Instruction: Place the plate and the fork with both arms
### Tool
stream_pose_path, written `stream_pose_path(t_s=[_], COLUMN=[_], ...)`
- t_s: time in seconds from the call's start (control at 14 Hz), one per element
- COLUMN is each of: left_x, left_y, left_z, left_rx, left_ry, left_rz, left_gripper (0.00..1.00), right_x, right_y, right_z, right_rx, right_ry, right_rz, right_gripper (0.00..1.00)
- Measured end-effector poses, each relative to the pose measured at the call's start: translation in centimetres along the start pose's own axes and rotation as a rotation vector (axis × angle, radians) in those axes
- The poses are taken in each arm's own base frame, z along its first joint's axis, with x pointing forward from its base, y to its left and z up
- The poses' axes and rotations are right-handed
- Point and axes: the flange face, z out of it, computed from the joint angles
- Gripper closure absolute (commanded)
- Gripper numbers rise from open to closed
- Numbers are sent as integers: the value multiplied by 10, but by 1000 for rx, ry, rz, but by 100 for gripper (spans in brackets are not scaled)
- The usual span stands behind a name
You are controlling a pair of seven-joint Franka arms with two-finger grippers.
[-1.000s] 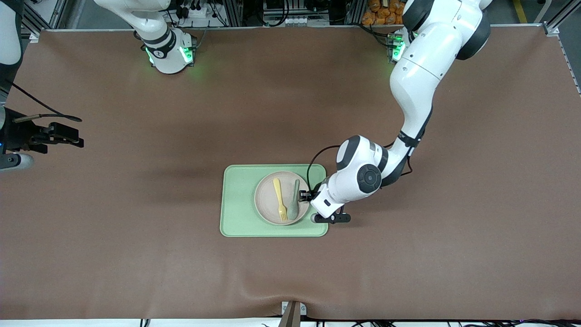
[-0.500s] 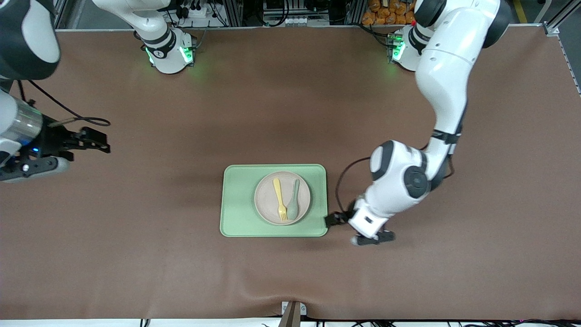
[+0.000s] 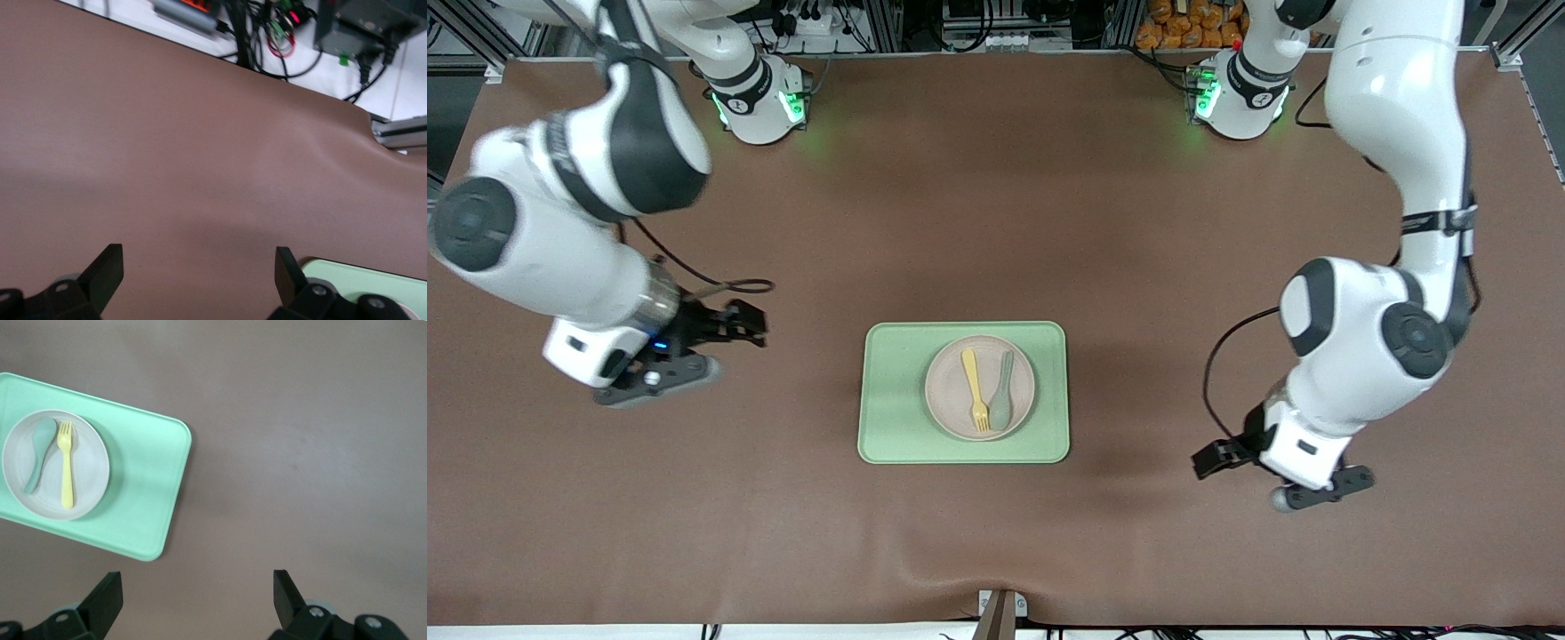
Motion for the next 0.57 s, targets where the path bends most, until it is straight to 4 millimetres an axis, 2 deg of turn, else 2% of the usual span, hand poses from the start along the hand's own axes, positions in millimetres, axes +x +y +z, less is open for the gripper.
stream_pose_path(t_s=[0.21,0.43,0.57], left_x=[15,15,16], left_y=[-35,-41,-50], left_z=[-22,-31,-52], left_rx=[52,119,165], left_ry=[0,-6,-4], left_rz=[-21,10,19], left_gripper=[0,0,0], right_x=[20,34,38], right_y=[-28,-73,-101], right_z=[43,89,119], right_rx=[0,7,10], right_ry=[38,76,75], right_rz=[14,36,35], right_gripper=[0,1,7])
